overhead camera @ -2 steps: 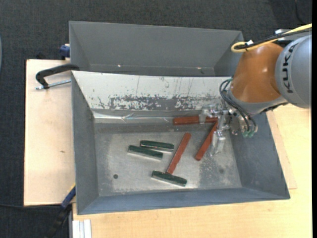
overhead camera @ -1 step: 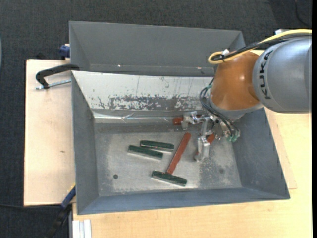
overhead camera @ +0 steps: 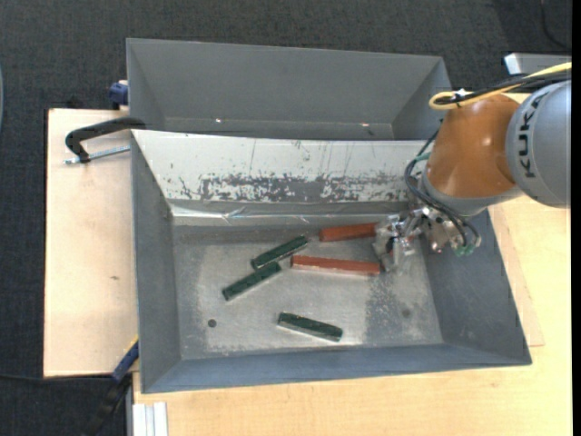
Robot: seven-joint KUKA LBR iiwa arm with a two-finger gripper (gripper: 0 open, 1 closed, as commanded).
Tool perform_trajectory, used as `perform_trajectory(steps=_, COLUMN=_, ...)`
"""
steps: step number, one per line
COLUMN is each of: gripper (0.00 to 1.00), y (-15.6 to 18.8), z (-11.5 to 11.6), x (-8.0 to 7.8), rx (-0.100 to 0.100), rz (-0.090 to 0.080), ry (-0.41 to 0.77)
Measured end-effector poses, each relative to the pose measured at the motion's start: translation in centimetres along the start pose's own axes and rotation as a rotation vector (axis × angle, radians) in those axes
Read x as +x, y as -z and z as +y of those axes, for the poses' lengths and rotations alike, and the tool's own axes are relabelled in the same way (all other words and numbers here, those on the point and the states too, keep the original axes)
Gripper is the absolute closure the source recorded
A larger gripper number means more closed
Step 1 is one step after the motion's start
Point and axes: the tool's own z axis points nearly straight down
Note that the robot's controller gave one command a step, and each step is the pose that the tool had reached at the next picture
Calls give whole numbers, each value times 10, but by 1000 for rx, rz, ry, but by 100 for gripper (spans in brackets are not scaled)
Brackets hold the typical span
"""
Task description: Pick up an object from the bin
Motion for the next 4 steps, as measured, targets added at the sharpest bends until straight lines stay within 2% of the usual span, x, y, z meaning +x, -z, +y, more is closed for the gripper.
perform_trajectory(steps=1, gripper=0, y=-3, z=1, x=2, rx=-2, rz=4, ry=0)
perform_trajectory(steps=2, gripper=0, y=-3, z=1, x=2, rx=-2, rz=4, ry=0)
perform_trajectory(steps=3, gripper=0, y=-3, z=45, x=2, rx=-1, rz=6, ry=-56)
perform_trajectory(steps=4, gripper=100, y=-4, z=56, x=-15, rx=-1, rz=2, ry=-11)
